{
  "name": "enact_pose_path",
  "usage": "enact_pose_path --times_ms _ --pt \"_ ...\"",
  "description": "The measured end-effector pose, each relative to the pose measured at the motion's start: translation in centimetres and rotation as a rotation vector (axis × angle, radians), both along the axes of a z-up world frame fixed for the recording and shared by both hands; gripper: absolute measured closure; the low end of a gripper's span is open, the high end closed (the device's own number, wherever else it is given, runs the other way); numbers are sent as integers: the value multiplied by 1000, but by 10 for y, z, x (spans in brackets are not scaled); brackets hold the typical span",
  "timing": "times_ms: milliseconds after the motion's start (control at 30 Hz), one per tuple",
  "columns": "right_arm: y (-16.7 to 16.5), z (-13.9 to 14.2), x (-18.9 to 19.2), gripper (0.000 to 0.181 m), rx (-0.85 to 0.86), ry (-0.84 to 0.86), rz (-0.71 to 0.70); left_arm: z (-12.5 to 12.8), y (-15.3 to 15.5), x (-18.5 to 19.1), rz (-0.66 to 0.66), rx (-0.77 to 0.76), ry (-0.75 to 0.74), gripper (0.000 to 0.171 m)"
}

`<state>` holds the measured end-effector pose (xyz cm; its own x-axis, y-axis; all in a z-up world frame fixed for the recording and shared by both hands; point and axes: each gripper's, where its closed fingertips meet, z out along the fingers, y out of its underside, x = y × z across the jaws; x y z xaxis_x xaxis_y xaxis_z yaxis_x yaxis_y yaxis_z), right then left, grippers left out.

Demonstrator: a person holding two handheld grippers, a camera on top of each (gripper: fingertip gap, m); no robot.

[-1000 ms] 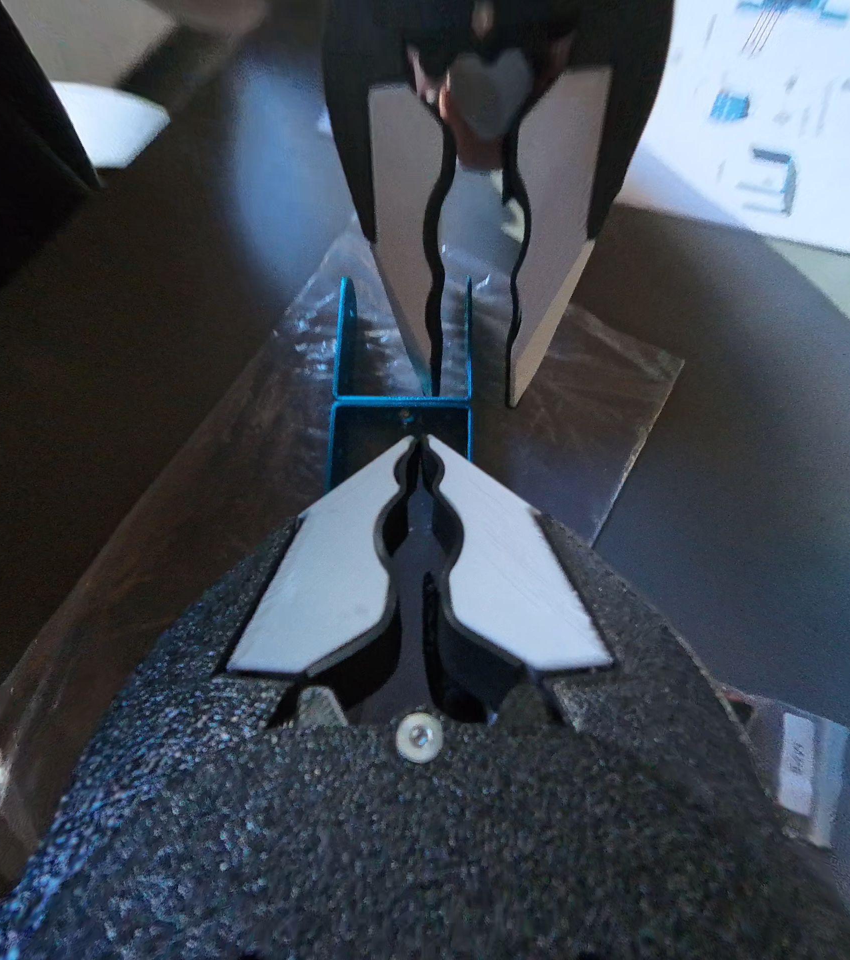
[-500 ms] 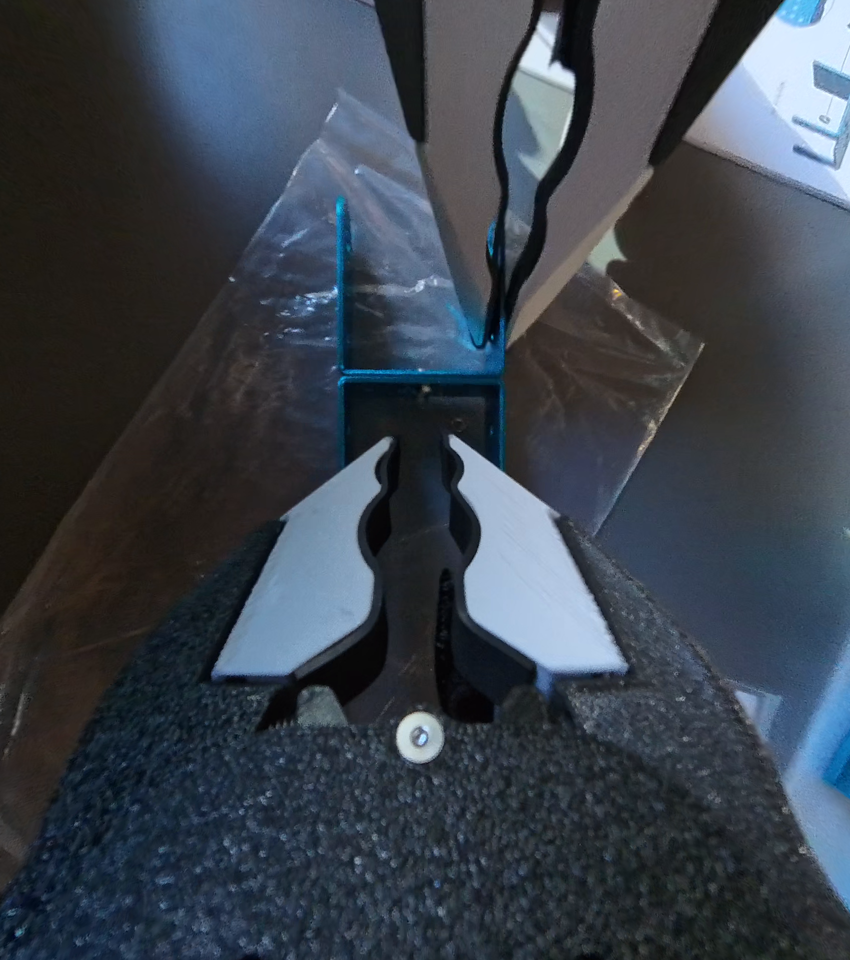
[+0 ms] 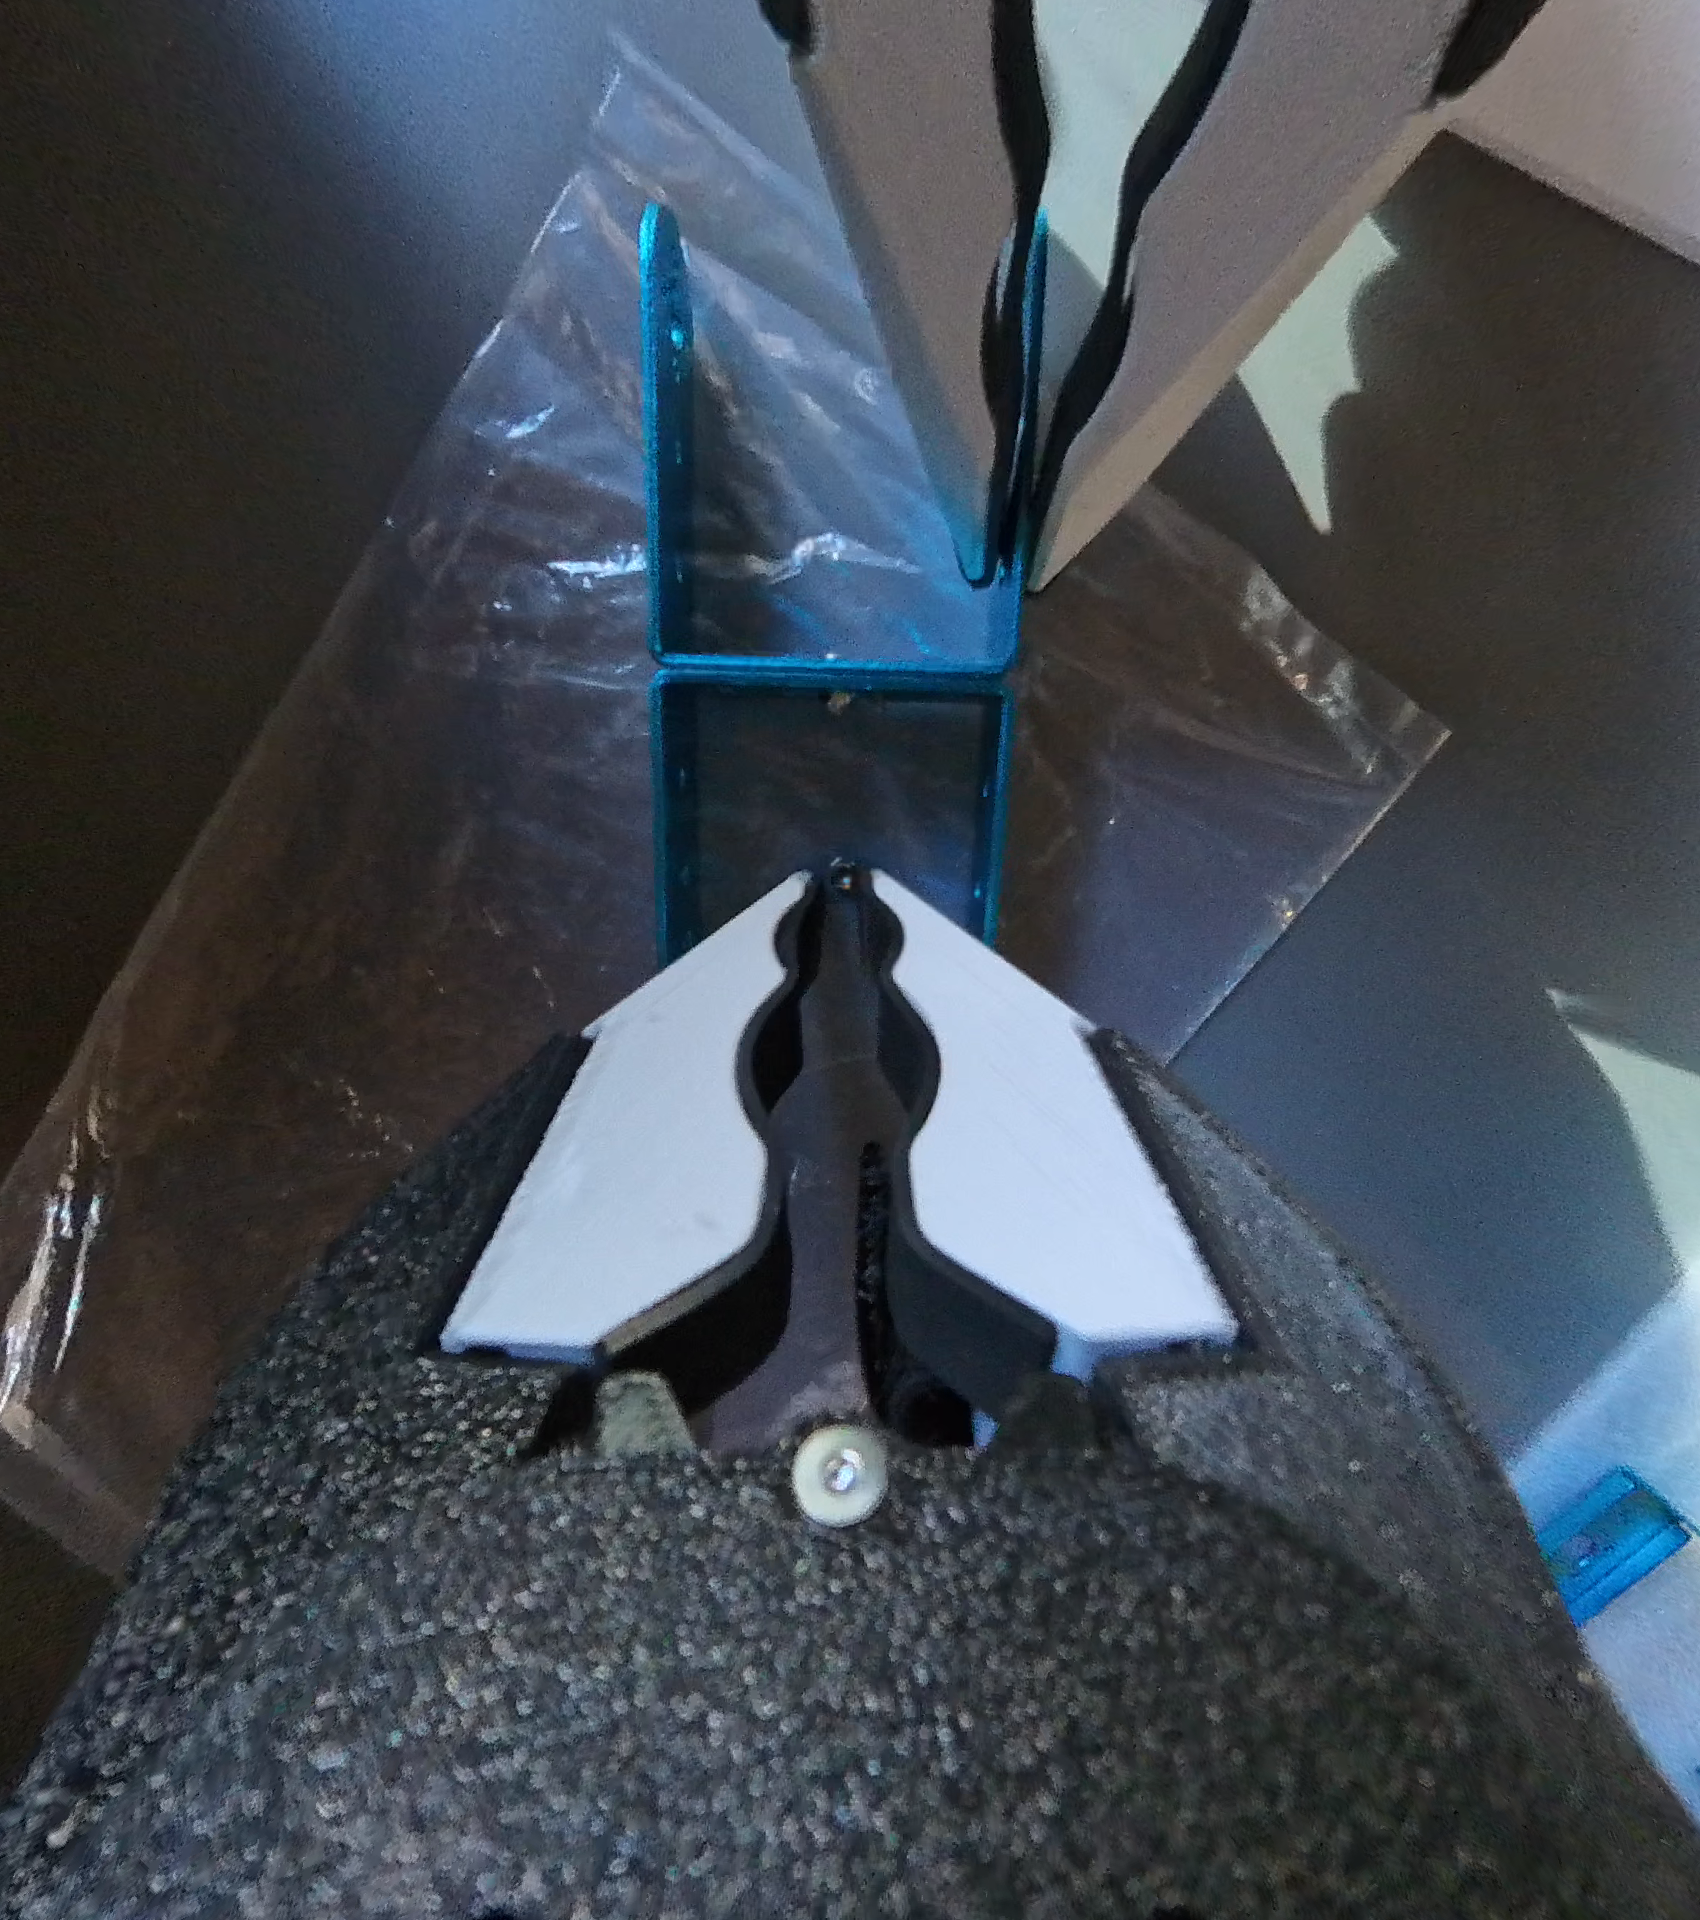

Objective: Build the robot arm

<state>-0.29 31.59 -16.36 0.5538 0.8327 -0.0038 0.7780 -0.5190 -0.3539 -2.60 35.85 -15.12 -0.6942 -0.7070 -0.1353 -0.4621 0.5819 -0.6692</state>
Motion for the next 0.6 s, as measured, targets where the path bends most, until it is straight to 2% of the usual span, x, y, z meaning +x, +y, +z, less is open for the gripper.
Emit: enact_pose_path --times_ms 300,600 --pt "1 0 5 174 -100 -53 51 -2 -1 -3 -1 12 12 169" --pt "1 0 4 172 -101 -127 122 -2 0 -3 7 -6 9 169"
